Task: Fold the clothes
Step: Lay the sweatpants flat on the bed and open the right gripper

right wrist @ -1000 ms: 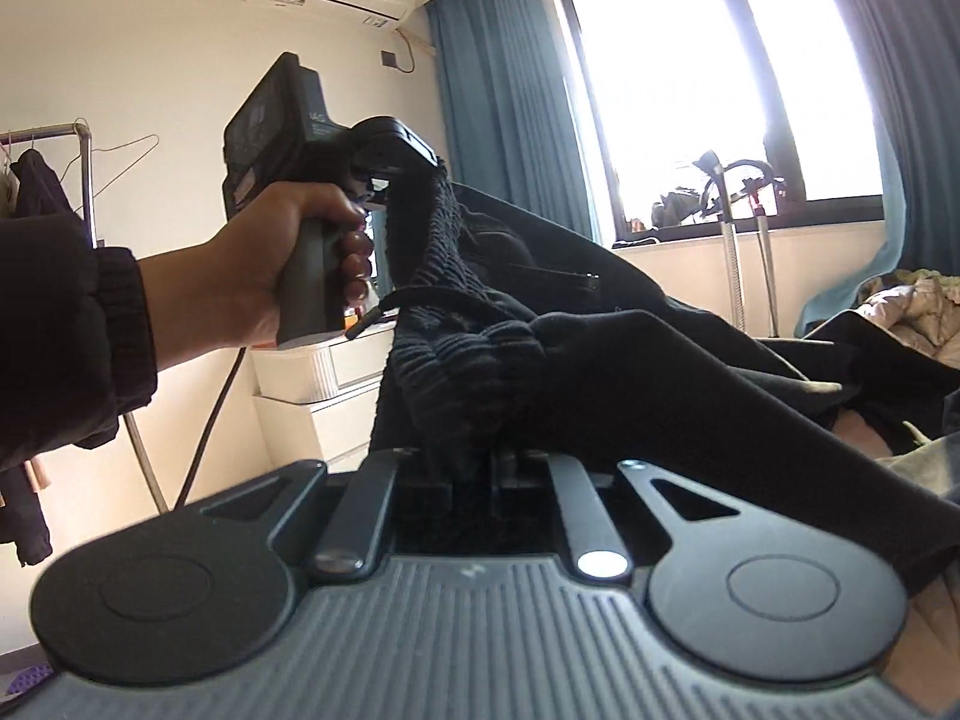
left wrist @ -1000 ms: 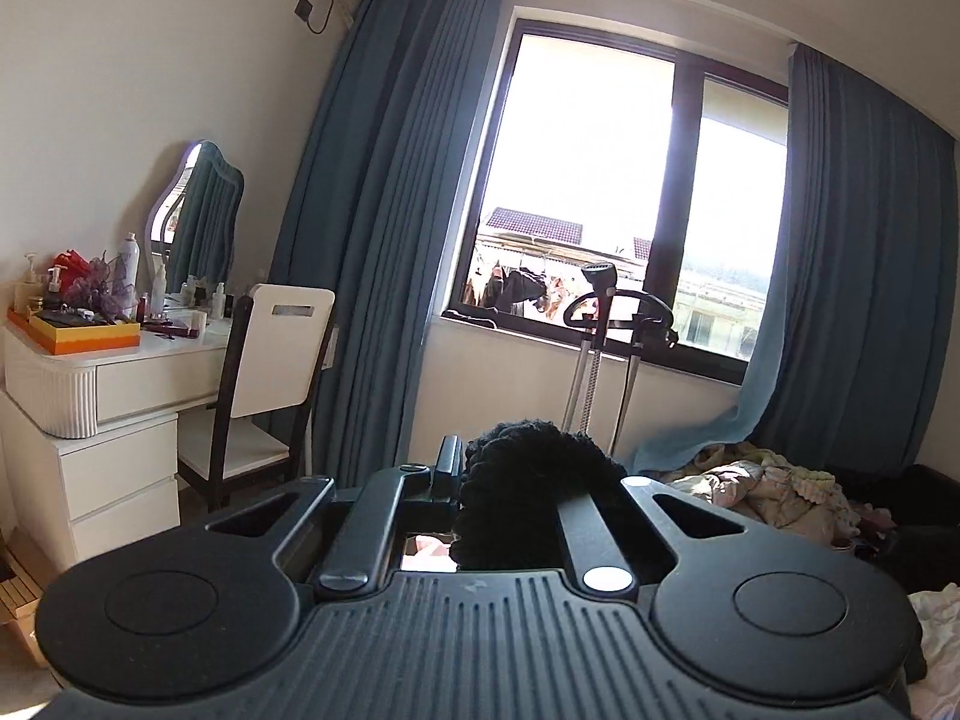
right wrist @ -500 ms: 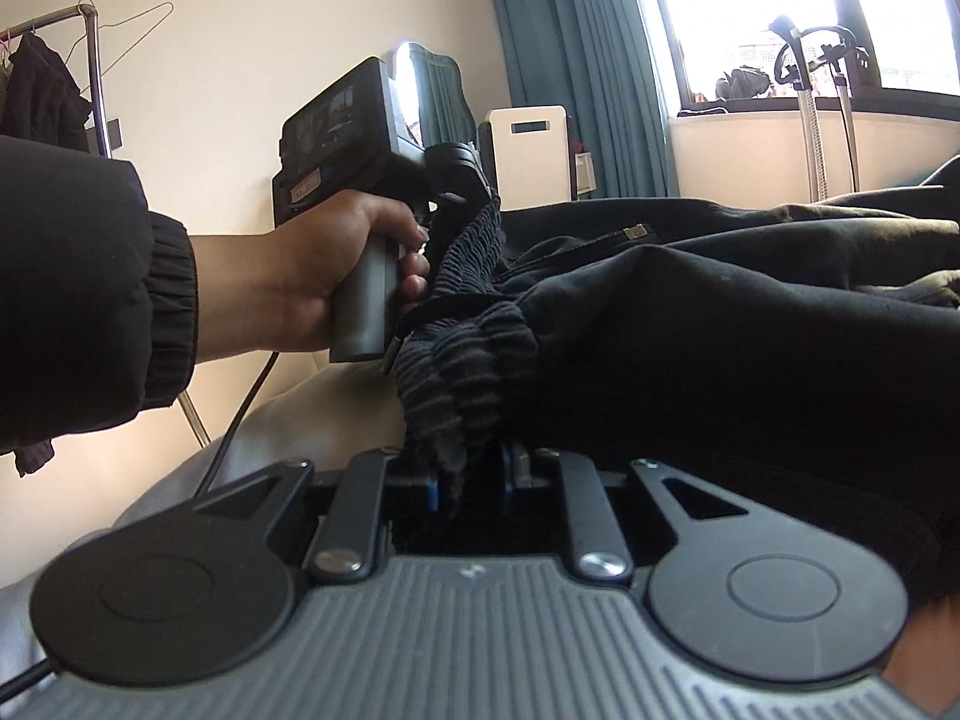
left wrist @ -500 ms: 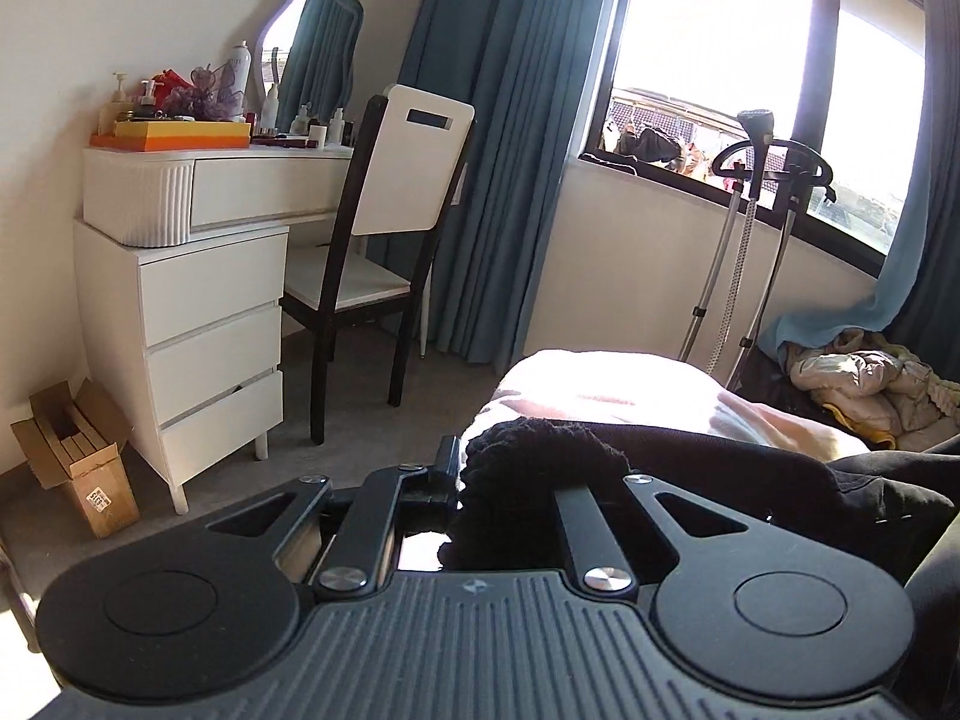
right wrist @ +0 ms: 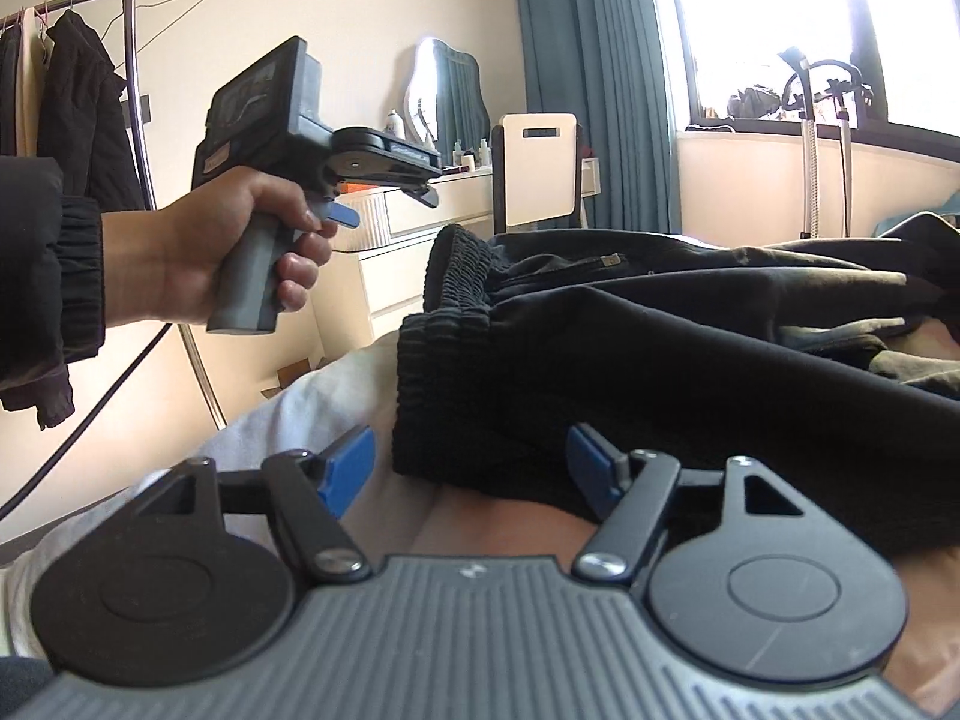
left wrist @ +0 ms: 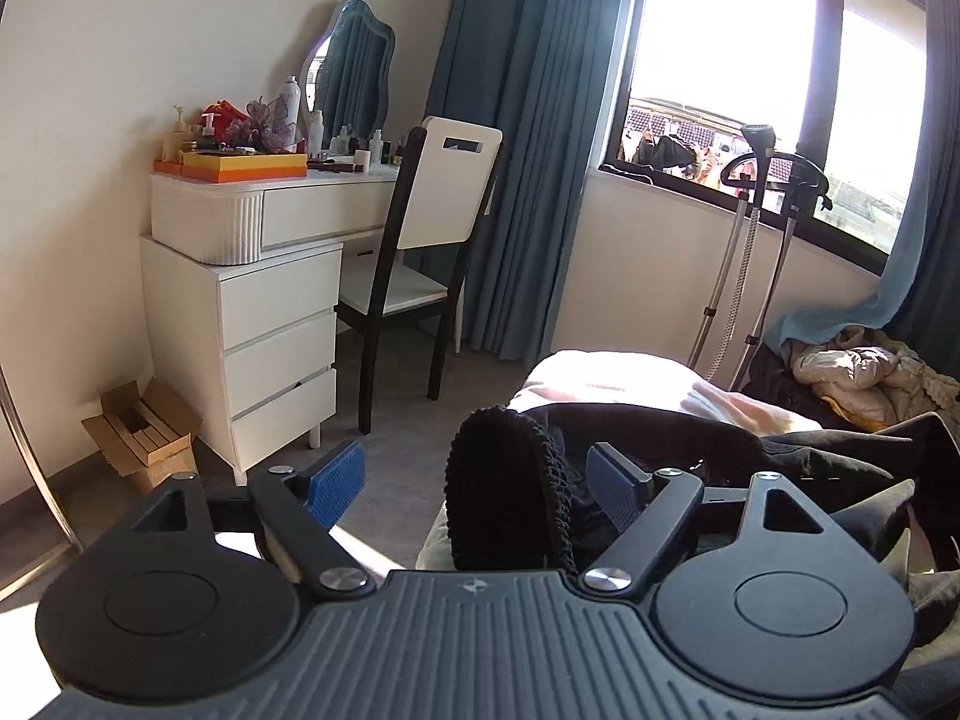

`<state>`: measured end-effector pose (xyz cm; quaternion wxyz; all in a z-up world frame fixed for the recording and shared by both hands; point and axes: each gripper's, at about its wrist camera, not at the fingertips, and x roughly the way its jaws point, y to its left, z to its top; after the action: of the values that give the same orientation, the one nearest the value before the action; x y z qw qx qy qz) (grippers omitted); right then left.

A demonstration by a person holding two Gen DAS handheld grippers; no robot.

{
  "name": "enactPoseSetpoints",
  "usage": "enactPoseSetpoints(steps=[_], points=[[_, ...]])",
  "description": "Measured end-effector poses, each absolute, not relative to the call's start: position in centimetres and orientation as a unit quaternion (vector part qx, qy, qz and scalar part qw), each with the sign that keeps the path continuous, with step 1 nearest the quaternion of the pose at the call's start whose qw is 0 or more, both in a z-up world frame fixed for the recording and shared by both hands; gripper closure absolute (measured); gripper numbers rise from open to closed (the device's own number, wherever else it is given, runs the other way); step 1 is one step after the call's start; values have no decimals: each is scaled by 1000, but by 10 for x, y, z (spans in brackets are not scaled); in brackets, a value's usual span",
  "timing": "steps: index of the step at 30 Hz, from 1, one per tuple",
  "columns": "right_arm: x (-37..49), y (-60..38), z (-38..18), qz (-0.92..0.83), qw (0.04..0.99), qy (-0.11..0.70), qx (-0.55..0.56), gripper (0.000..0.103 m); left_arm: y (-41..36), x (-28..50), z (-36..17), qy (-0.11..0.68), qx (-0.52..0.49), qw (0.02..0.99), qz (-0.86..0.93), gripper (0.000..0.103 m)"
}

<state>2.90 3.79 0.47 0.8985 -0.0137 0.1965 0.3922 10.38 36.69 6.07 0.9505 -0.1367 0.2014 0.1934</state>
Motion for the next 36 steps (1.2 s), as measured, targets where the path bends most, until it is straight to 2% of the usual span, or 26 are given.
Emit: enactPoseSetpoints(steps=[5, 8, 16, 20, 24, 36], points=[[-3, -22, 13, 341, 920, 192, -14, 31, 314, 43, 65, 216, -181, 948, 144, 19], [-17, -50, 21, 312, 932, 180, -21, 31, 265, 24, 62, 228, -171, 952, 113, 19], [-48, -129, 19, 249, 955, 150, -55, 30, 173, 29, 26, 311, -212, 923, 83, 19], [-46, -174, 2, 203, 964, 161, -55, 30, 156, 46, 7, 355, -236, 900, 96, 19], [-31, -205, -15, 166, 970, 177, -5, 30, 152, 59, -7, 374, -263, 882, 111, 20], [-32, -208, -35, 159, 967, 195, 43, 28, 160, 101, -48, 402, -324, 845, 142, 20]])
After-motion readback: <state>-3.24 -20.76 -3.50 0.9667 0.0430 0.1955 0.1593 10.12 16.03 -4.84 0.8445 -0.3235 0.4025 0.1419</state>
